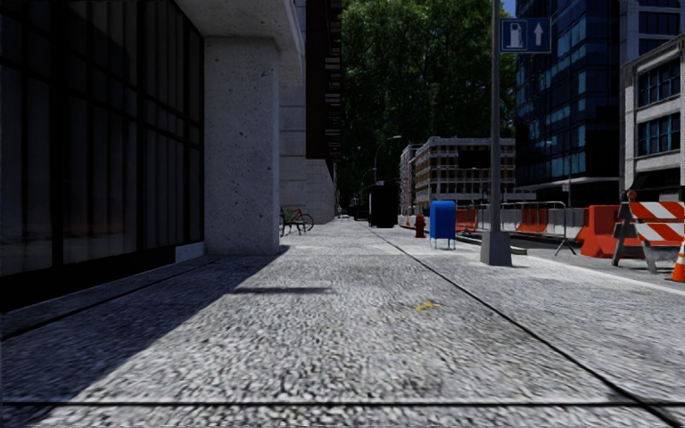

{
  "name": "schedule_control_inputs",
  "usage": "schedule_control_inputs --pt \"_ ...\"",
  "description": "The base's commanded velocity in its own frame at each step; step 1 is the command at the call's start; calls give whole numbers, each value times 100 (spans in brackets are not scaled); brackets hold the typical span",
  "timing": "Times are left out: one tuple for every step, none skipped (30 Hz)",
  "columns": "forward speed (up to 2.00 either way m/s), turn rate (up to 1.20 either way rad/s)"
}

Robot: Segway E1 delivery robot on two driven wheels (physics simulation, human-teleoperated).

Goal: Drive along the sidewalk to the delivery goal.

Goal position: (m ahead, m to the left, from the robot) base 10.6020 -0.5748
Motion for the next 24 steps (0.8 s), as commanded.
schedule_control_inputs --pt "200 0" --pt "200 0" --pt "200 0" --pt "200 0" --pt "200 0" --pt "200 0" --pt "200 0" --pt "200 0" --pt "200 0" --pt "200 0" --pt "200 0" --pt "200 0" --pt "200 0" --pt "200 0" --pt "200 0" --pt "200 0" --pt "200 0" --pt "200 0" --pt "200 0" --pt "200 0" --pt "200 0" --pt "200 0" --pt "200 0" --pt "200 -6"
